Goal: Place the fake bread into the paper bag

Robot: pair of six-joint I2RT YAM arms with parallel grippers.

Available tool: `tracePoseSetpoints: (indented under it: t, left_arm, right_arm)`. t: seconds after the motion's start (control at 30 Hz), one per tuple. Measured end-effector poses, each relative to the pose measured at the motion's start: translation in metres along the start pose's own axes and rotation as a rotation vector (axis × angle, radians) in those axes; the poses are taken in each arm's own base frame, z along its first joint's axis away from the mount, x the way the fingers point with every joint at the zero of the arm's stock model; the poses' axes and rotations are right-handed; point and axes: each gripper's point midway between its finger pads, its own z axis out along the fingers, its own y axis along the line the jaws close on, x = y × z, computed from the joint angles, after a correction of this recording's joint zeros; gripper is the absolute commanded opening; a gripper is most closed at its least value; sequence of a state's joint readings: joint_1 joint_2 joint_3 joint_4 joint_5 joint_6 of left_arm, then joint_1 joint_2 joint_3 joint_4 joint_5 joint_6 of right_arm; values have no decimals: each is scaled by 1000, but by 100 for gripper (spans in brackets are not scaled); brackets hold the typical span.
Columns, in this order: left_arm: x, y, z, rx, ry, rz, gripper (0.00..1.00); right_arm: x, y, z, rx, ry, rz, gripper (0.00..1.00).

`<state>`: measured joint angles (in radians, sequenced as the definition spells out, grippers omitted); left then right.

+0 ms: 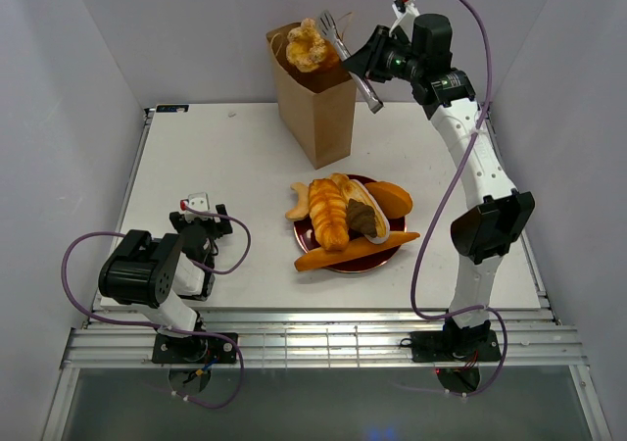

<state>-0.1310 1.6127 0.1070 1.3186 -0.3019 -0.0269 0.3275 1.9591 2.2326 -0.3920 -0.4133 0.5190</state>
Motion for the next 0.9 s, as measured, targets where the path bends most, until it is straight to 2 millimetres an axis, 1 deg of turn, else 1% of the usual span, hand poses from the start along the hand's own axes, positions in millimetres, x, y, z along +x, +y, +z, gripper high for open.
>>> tracePoseSetpoints:
  t: [0.1, 0.23, 0.57, 0.67, 0.8, 0.87, 0.9]
  left_arm:
    - [0, 0, 0, 0, 0, 0, 98]
    - [0, 0, 0, 0, 0, 0, 98]
    - [0, 0, 0, 0, 0, 0, 98]
    - [0, 0, 0, 0, 0, 0, 98]
    - [0, 0, 0, 0, 0, 0, 98]
    - [0, 0, 0, 0, 0, 0, 98]
    - [0, 0, 0, 0, 0, 0, 98]
  right_arm:
    - [0, -1, 1, -11, -2, 1, 37]
    - [3, -4, 3, -13, 2, 6, 41]
    - [3, -2, 3, -43, 4, -1, 40]
    - [5, -1, 1, -50, 12, 0, 40]
    - [11, 1, -7, -49, 29, -2, 40]
    - [11, 7, -16, -52, 29, -11, 40]
    - [11, 13, -24, -56, 29, -20, 40]
